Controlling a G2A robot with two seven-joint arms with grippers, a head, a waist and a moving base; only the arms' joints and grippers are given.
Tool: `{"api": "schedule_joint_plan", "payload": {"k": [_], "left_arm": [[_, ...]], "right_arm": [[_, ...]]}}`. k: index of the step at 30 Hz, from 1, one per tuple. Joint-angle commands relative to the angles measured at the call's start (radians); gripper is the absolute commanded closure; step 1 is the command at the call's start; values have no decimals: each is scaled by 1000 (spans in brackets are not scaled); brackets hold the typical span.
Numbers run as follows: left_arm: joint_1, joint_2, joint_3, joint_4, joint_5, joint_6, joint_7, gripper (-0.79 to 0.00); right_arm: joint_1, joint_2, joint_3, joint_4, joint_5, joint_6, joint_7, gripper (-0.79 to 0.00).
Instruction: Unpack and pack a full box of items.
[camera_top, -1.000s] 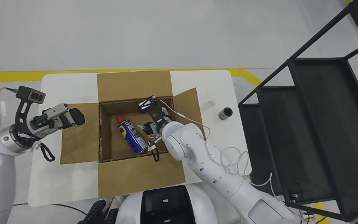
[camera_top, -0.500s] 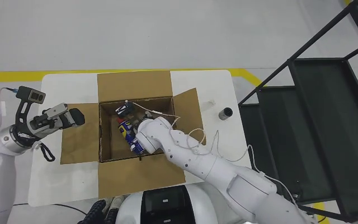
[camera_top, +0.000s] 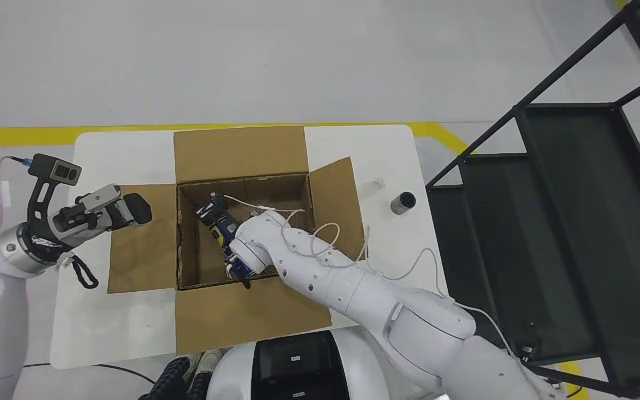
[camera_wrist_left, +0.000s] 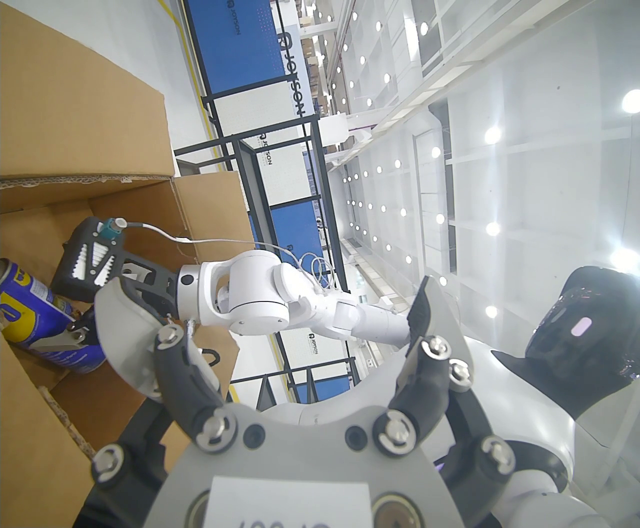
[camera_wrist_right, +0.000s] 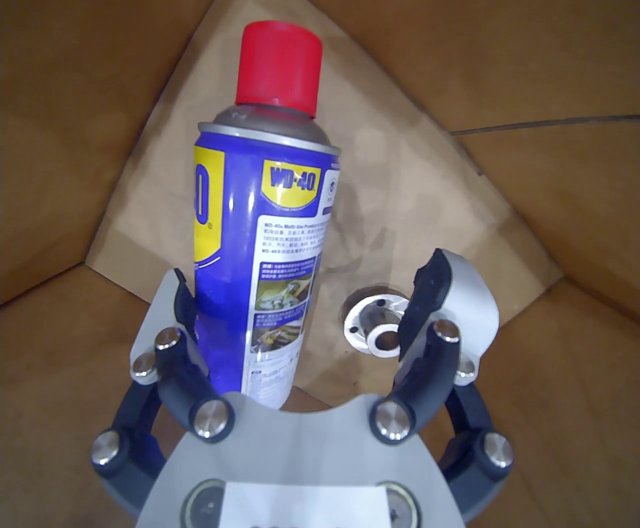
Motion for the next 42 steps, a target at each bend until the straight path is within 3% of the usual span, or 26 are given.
{"api": "schedule_joint_plan", "payload": {"k": [1,7,8,9,10,11,12,22,29,35,42], "left_arm": [[0,0,0,0,0,0,0,-785],[0,0,0,0,0,0,0,-785],[0,0,0,0,0,0,0,-785],[0,0,0,0,0,0,0,-785],[0,0,0,0,0,0,0,-785],[0,0,0,0,0,0,0,-785],[0,0,0,0,0,0,0,-785],[0,0,0,0,0,0,0,-785],[0,0,0,0,0,0,0,-785],[0,0,0,0,0,0,0,-785],[0,0,0,0,0,0,0,-785]], "right_arm": [[8,-14,-4,36,18,-18,-13,-785],[42,-58,-15,147,58,-51,-41,-785],[47,-65,-16,163,63,-55,-45,-748],[51,-72,-17,178,69,-59,-49,-437],[56,-78,-18,192,74,-63,-53,-246],[59,-84,-19,206,78,-66,-56,-95],[62,-89,-20,218,81,-71,-59,0],[78,-128,-19,303,91,-86,-99,0],[66,-123,2,258,67,-53,-136,0],[5,-78,38,95,-14,16,-131,0],[-143,17,126,-218,-201,79,-35,0]]}}
